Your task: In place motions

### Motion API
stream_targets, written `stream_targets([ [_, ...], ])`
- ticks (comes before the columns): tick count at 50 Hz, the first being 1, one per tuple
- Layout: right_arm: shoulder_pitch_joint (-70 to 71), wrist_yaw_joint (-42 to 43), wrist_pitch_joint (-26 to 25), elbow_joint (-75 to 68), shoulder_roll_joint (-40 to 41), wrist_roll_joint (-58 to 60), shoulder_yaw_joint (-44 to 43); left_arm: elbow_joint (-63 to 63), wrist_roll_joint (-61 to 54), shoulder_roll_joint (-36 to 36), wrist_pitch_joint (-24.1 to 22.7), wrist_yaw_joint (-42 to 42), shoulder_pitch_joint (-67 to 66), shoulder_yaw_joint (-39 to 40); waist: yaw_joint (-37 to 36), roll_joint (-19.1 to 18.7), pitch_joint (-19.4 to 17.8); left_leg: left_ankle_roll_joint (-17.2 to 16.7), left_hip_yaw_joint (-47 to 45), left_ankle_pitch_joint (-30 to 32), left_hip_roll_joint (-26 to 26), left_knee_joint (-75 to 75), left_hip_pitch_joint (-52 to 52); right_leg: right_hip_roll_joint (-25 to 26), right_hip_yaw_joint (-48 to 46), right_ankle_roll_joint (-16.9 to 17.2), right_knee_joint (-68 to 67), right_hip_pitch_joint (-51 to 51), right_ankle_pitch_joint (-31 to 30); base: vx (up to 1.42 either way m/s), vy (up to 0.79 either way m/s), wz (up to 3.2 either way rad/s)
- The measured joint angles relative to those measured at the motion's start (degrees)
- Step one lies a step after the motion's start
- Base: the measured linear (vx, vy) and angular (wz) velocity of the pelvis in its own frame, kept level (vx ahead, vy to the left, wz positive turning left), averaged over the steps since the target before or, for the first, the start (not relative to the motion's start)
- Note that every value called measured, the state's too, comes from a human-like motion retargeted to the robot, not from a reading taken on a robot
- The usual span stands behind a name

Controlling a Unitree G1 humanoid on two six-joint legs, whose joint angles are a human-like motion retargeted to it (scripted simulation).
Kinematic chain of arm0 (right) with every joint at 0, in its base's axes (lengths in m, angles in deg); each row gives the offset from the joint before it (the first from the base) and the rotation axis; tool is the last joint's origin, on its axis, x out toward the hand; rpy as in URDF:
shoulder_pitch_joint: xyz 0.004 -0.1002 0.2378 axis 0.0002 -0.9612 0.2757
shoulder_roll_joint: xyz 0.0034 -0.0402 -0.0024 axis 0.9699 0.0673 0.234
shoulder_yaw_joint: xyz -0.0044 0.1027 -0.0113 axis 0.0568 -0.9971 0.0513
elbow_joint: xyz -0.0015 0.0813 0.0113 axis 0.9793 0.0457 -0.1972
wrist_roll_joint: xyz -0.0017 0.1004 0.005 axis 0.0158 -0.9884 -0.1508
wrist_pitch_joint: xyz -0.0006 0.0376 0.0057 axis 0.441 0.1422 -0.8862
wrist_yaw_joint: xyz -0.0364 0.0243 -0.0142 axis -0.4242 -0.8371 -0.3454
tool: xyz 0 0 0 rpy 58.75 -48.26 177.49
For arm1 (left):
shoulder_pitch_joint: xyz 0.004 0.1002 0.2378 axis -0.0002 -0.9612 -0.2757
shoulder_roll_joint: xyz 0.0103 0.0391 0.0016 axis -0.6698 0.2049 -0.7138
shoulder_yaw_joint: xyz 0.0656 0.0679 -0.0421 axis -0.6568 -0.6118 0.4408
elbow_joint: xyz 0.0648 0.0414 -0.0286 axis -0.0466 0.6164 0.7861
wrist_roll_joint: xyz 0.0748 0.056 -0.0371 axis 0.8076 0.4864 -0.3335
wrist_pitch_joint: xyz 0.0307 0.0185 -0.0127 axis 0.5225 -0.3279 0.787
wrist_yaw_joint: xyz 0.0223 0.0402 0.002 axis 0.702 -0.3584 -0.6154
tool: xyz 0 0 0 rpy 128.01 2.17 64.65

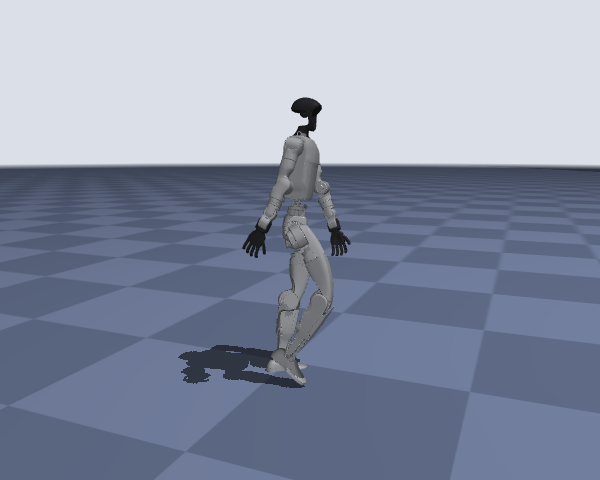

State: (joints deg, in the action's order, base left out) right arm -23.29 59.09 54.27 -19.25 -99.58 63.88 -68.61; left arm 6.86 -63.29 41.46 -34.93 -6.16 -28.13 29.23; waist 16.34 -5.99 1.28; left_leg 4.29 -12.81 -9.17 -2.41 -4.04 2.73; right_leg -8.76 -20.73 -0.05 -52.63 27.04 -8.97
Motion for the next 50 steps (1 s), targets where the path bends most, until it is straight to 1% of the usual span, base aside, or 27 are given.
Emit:
stream_targets([
  [3, 0.53, -0.22, 0.26, 0.27, 0.34, -0.59, -0.06, 1.04, 0.75, 0.11, 0.33, -0.35, -2.55, 0.16, -0.74, -0.01, 0.35, -0.91, -0.64, -0.55, -0.07, -0.04, -1.14, 3.84, 1.78, 1.18, 15.00, -8.25, -3.14, -0.12, 0.02, -0.13],
  [5, 1.26, -0.06, 0.71, 1.23, 0.70, -0.51, 0.20, 2.07, 1.46, 0.02, 0.52, -0.63, -4.37, 0.63, -0.31, 0.43, 0.70, -1.32, -0.19, -0.99, 0.80, -0.53, -1.40, 4.97, 1.75, 3.08, 26.76, -14.58, -4.43, -0.12, 0.05, 0.30],
  [7, 2.18, 0.09, 1.27, 2.43, 1.31, -0.34, 0.98, 3.14, 2.10, -0.15, 0.76, -1.08, -6.44, 1.59, 0.31, 0.78, 0.88, -1.84, 0.59, -1.39, 1.32, -1.28, -1.65, 6.07, 0.52, 3.27, 35.18, -20.10, 4.69, -0.13, 0.07, 0.41],
  [8, 2.71, 0.07, 1.54, 2.94, 1.64, -0.29, 1.54, 3.55, 2.46, -0.16, 0.96, -1.22, -7.63, 2.35, 0.26, 1.41, 1.17, -2.11, 0.63, -1.56, 2.05, -1.45, -1.99, 6.44, -0.68, 2.15, 39.02, -22.09, 7.43, -0.13, 0.08, 0.22],
  [10, 4.08, -0.37, 1.84, 3.39, 2.36, -0.33, 3.14, 4.20, 3.19, -0.35, 1.39, -1.23, -10.55, 4.06, -0.42, 2.94, 2.07, -2.79, 0.21, -1.86, 3.28, -1.93, -2.60, 6.69, -1.16, 0.39, 45.39, -24.28, 7.83, -0.20, 0.07, -0.11],
  [12, 7.19, -1.47, 1.36, 2.85, 3.21, -0.56, 5.64, 4.72, 3.57, -1.06, 1.75, -0.69, -13.52, 5.95, -2.37, 4.08, 2.54, -3.17, -1.69, -2.13, 3.47, -3.20, -2.51, 6.62, 0.59, 0.96, 48.58, -25.11, 5.80, -0.33, 0.08, -0.48],
  [13, 9.16, -1.95, 1.01, 2.70, 3.58, -0.55, 6.82, 4.99, 3.64, -1.32, 1.70, -0.05, -14.91, 6.99, -2.66, 4.19, 2.27, -3.59, -1.80, -2.07, 3.01, -4.30, -1.99, 6.55, 0.70, 1.29, 49.82, -25.39, 5.05, -0.33, 0.11, -0.34],
  [15, 13.15, -1.99, 0.55, 2.95, 4.33, 0.06, 9.90, 5.16, 2.88, -1.64, 1.19, 1.70, -18.08, 9.80, -3.14, 4.48, 1.76, -4.40, -3.01, -1.24, 1.90, -7.42, -0.74, 6.94, 1.69, 0.63, 50.59, -25.09, 4.80, -0.29, 0.10, -0.42],
  [17, 16.86, -1.51, 0.43, 3.56, 5.67, 0.38, 13.54, 4.40, 1.52, -1.89, 0.89, 2.15, -22.30, 12.48, -2.64, 5.07, 2.38, -4.78, -4.21, 2.60, 0.79, -13.51, 2.37, 6.09, 2.77, 0.50, 49.91, -24.00, 5.11, -0.21, 0.05, -0.29],
  [18, 18.45, -1.63, 0.40, 4.50, 6.31, 0.42, 14.87, 4.18, 0.85, -2.00, 1.11, 1.89, -23.94, 13.27, -2.08, 5.19, 2.33, -4.75, -4.04, 5.91, 0.20, -17.35, 4.37, 5.58, 2.61, 0.57, 49.57, -23.61, 5.20, -0.26, 0.06, 0.10],
  [20, 21.31, -2.58, 0.30, 7.97, 7.69, 0.54, 15.62, 4.88, 0.33, -2.41, 1.97, 1.65, -25.32, 14.96, -2.12, 5.65, 0.34, -4.07, -3.41, 12.92, -1.61, -26.79, 8.82, 5.05, 2.19, 0.58, 49.38, -24.20, 5.34, -0.36, 0.10, 0.16],
  [21, 22.30, -3.46, 0.46, 10.18, 8.34, 0.20, 15.55, 5.78, 0.56, -2.80, 2.32, 1.65, -25.51, 16.05, -3.10, 6.22, -0.73, -2.06, -3.90, 15.45, -2.71, -32.00, 11.29, 4.76, 2.60, 0.56, 49.23, -24.59, 5.36, -0.29, 0.10, -0.13],
  [22, 23.21, -4.33, 0.69, 12.29, 8.90, -0.35, 15.54, 6.61, 0.81, -3.20, 2.67, 1.50, -25.84, 16.90, -4.15, 6.77, -1.55, -0.51, -4.03, 16.71, -3.50, -37.37, 13.95, 4.55, 3.00, 0.44, 49.12, -24.88, 5.34, -0.17, 0.10, -0.33],
  [23, 23.94, -5.19, 1.07, 14.19, 9.28, -1.32, 15.66, 7.26, 1.13, -3.60, 3.01, 1.03, -26.45, 17.27, -5.32, 7.27, -1.87, 0.10, -3.42, 15.45, -3.67, -43.06, 17.02, 4.51, 3.37, 0.10, 49.11, -24.99, 5.25, -0.11, 0.12, -0.34],
  [25, 25.18, -5.75, 1.76, 17.27, 9.84, -3.04, 15.61, 7.74, 2.82, -4.10, 3.85, -0.58, -28.42, 17.29, -7.84, 8.25, -1.91, 1.75, -5.33, 11.99, -6.21, -53.70, 22.32, 4.63, 4.03, -0.97, 49.26, -25.23, 5.20, -0.05, 0.12, -0.39],
  [26, 25.77, -5.41, 2.01, 18.49, 10.29, -3.16, 15.35, 7.80, 4.05, -4.14, 4.12, -1.30, -29.45, 17.30, -9.11, 8.66, -1.88, 1.92, -5.24, 10.73, -6.27, -57.71, 24.90, 4.49, 4.72, -1.33, 49.03, -25.02, 5.20, -0.06, 0.10, -0.50],
  [29, 27.66, -5.11, 2.69, 21.60, 11.37, -3.44, 15.44, 8.06, 7.32, -4.22, 4.48, -2.54, -32.06, 17.29, -11.74, 9.22, -2.71, 1.72, -4.15, 8.27, -6.04, -67.07, 31.18, 4.81, 6.10, -2.47, 48.47, -25.21, 5.33, -0.09, 0.07, -0.48],
  [32, 29.41, -6.15, 3.33, 22.96, 11.43, -3.48, 16.17, 8.61, 9.80, -3.95, 4.80, -2.85, -34.05, 16.96, -13.53, 9.19, -3.62, 1.21, -4.14, 7.39, -6.18, -71.15, 33.87, 5.23, 7.09, -3.16, 47.85, -26.01, 5.78, -0.05, 0.06, -0.35],
  [35, 30.22, -6.81, 3.36, 22.22, 11.53, -2.19, 16.33, 9.95, 11.62, -3.82, 5.45, -3.16, -35.20, 17.02, -14.00, 9.02, -3.05, 0.75, -4.72, 7.34, -6.50, -70.71, 33.66, 5.31, 7.27, -3.33, 47.36, -26.35, 6.25, 0.06, 0.04, -0.07],
  [40, 28.85, -6.71, 3.06, 20.38, 11.71, -2.15, 16.02, 11.24, 13.10, -4.21, 6.34, -5.39, -34.54, 16.30, -11.96, 7.88, -0.30, 0.32, -4.66, 8.08, -5.68, -61.62, 28.71, 5.70, 5.24, -2.72, 47.82, -26.37, 6.95, 0.06, 0.00, 0.35],
  [45, 26.04, -6.28, 2.52, 17.66, 11.67, -3.48, 15.30, 9.48, 13.67, -5.15, 5.86, -6.12, -32.52, 14.60, -9.31, 7.41, 3.41, -1.23, -4.11, 9.37, -2.96, -46.78, 20.92, 5.26, 3.11, -1.59, 48.81, -25.38, 7.36, 0.04, -0.07, 0.43],
  [50, 23.98, -6.16, 1.51, 13.86, 11.02, -2.96, 14.47, 7.31, 11.15, -5.59, 5.18, -4.08, -29.38, 14.09, -7.72, 6.69, 5.34, -2.42, -2.47, 11.12, 0.48, -26.60, 10.51, 5.74, 2.05, -0.91, 48.76, -24.55, 7.95, 0.04, -0.13, 0.10],
])
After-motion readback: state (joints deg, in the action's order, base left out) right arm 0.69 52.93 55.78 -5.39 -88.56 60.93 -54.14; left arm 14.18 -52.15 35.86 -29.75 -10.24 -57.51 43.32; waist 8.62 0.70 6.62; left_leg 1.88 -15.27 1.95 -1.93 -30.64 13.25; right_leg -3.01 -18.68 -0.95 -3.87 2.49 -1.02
